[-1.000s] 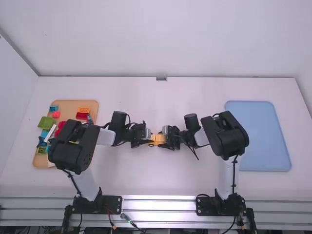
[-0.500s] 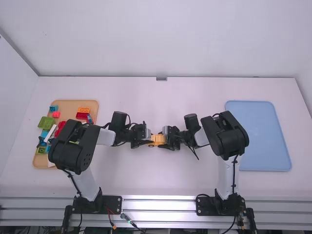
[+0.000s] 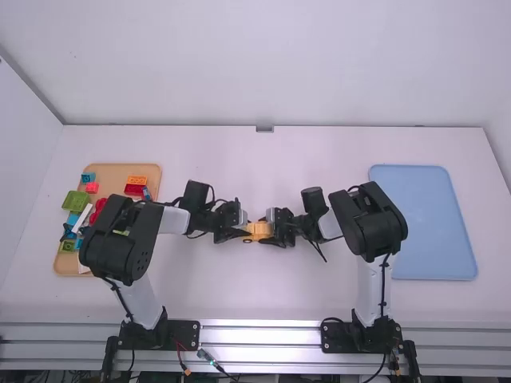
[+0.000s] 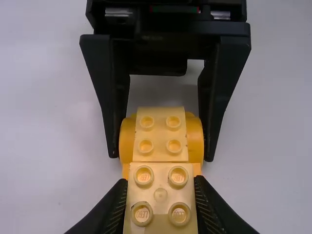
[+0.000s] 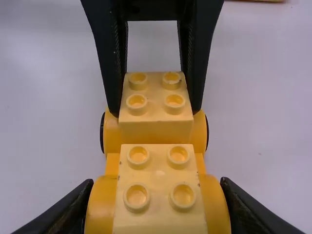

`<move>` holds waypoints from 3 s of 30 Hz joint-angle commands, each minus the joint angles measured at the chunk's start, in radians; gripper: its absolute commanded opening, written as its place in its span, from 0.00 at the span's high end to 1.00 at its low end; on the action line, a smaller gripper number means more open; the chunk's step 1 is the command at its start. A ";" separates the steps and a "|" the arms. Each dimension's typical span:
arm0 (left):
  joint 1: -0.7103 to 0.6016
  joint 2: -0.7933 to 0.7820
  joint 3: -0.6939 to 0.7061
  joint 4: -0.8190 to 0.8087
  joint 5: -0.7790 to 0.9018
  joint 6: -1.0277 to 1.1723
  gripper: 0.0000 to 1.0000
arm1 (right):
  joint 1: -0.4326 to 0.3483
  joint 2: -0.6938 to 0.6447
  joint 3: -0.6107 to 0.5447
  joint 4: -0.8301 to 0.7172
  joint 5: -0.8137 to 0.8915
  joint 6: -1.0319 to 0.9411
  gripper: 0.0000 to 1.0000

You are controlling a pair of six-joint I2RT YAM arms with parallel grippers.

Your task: Assemble lego blocks to make yellow taxi

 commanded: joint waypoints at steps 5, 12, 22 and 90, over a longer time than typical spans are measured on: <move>-0.011 0.002 0.014 -0.021 0.061 0.045 0.98 | 0.001 0.018 0.004 -0.007 0.026 -0.016 0.50; -0.011 0.003 0.014 -0.028 0.062 0.046 0.98 | 0.001 0.018 0.004 0.004 0.025 -0.009 0.49; -0.010 0.100 0.044 0.047 0.082 -0.021 0.98 | 0.001 0.018 0.004 0.003 0.026 -0.009 0.49; -0.048 0.154 0.075 -0.168 -0.129 0.063 0.98 | -0.001 0.018 0.032 -0.033 0.029 -0.008 0.45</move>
